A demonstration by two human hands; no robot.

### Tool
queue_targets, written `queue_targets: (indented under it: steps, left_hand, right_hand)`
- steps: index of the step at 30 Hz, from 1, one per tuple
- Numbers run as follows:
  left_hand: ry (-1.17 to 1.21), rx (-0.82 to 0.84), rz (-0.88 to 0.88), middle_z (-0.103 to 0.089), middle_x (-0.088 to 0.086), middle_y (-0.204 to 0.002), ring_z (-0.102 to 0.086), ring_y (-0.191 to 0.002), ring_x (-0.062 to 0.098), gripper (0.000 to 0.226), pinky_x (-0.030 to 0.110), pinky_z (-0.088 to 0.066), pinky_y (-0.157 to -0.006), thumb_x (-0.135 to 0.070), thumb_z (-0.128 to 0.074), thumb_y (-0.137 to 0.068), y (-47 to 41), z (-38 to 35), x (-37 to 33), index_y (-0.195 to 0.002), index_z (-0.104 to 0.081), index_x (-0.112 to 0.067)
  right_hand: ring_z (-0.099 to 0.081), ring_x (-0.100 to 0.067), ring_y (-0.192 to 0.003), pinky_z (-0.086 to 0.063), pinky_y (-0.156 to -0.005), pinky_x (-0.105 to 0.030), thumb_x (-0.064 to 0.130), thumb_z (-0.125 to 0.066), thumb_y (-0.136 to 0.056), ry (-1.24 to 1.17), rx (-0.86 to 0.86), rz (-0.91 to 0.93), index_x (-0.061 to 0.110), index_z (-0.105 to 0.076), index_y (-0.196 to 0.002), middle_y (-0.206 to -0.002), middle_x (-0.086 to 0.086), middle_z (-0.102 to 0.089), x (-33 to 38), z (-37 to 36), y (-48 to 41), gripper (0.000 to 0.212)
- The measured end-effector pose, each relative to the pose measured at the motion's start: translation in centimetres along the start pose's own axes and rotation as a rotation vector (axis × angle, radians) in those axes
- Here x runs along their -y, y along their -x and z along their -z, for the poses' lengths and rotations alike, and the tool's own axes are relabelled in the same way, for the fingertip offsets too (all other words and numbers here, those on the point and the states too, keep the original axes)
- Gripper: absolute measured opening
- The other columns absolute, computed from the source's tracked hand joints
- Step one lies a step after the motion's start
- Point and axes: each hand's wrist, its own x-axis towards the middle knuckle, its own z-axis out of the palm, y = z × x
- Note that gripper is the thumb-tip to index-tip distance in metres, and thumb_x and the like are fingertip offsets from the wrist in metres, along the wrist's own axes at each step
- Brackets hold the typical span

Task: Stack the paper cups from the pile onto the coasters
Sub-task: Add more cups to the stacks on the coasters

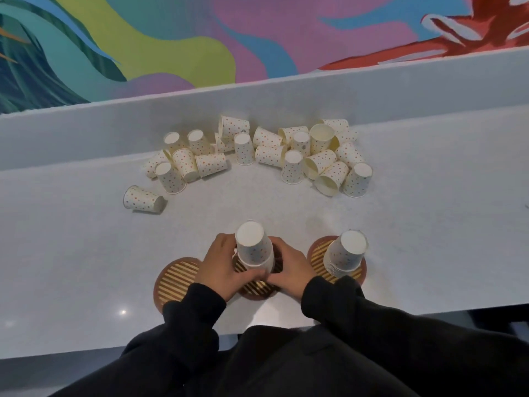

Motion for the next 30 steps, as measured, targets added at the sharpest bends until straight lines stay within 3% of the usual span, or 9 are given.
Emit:
queue_targets:
  steps: [4, 8, 11, 14, 23, 30]
  left_hand:
    - [0.105, 0.093, 0.125, -0.057, -0.008, -0.140, -0.054, -0.126, 0.013, 0.092, 0.037, -0.047, -0.107, -0.060, -0.090, -0.064, 0.2, -2.5, 1.6, -0.140, -0.046, -0.035]
    - [0.092, 0.065, 0.155, -0.063, -0.008, -0.137, -0.060, -0.125, 0.017, 0.079, 0.038, -0.051, -0.106, -0.058, -0.086, -0.070, 0.9, -4.1, 2.2, -0.138, -0.052, -0.037]
    - [0.087, 0.047, 0.147, -0.062, -0.002, -0.140, -0.058, -0.128, 0.020, 0.071, 0.028, -0.044, -0.105, -0.049, -0.085, -0.078, 1.3, -4.2, 1.9, -0.139, -0.055, -0.030]
    - [0.129, 0.035, 0.154, -0.062, -0.003, -0.140, -0.057, -0.125, 0.013, 0.070, 0.022, -0.040, -0.101, -0.046, -0.087, -0.079, 1.5, -4.3, 1.7, -0.139, -0.057, -0.027]
    - [0.168, 0.036, 0.192, -0.059, -0.005, -0.142, -0.057, -0.130, 0.020, 0.075, 0.038, -0.048, -0.109, -0.052, -0.087, -0.074, 1.1, -4.1, 2.6, -0.139, -0.054, -0.035]
    - [0.197, 0.084, 0.126, -0.058, -0.010, -0.133, -0.054, -0.123, 0.012, 0.072, 0.028, -0.042, -0.105, -0.044, -0.088, -0.076, 0.1, -3.4, 3.2, -0.138, -0.055, -0.029]
  right_hand:
    - [-0.059, -0.011, -0.125, -0.052, -0.108, -0.041, 0.034, -0.083, -0.075, 0.086, -0.020, -0.011, 0.041, -0.046, -0.140, -0.136, 0.016, -0.062, -1.0, -0.4, -0.1, 0.074]
    - [-0.059, -0.008, -0.127, -0.051, -0.108, -0.039, 0.028, -0.082, -0.081, 0.120, -0.010, -0.002, 0.044, -0.044, -0.141, -0.137, 0.019, -0.060, -1.4, -0.7, 0.1, 0.073]
    - [-0.057, -0.009, -0.130, -0.049, -0.111, -0.038, 0.029, -0.080, -0.085, 0.120, -0.003, -0.004, 0.045, -0.042, -0.142, -0.139, 0.019, -0.059, -1.5, -0.7, 0.4, 0.070]
    - [-0.055, -0.008, -0.132, -0.046, -0.112, -0.035, 0.031, -0.079, -0.087, 0.116, 0.005, 0.000, 0.045, -0.041, -0.144, -0.142, 0.020, -0.057, -1.4, -0.7, 0.6, 0.070]
    - [-0.052, -0.009, -0.135, -0.042, -0.114, -0.031, 0.028, -0.078, -0.089, 0.153, -0.024, -0.009, 0.046, -0.040, -0.146, -0.146, 0.017, -0.055, -1.2, -1.2, 0.3, 0.070]
    - [-0.053, -0.014, -0.137, -0.043, -0.116, -0.040, 0.030, -0.079, -0.087, 0.174, -0.045, -0.083, 0.044, -0.040, -0.146, -0.147, 0.014, -0.056, -0.3, -1.5, 0.2, 0.072]
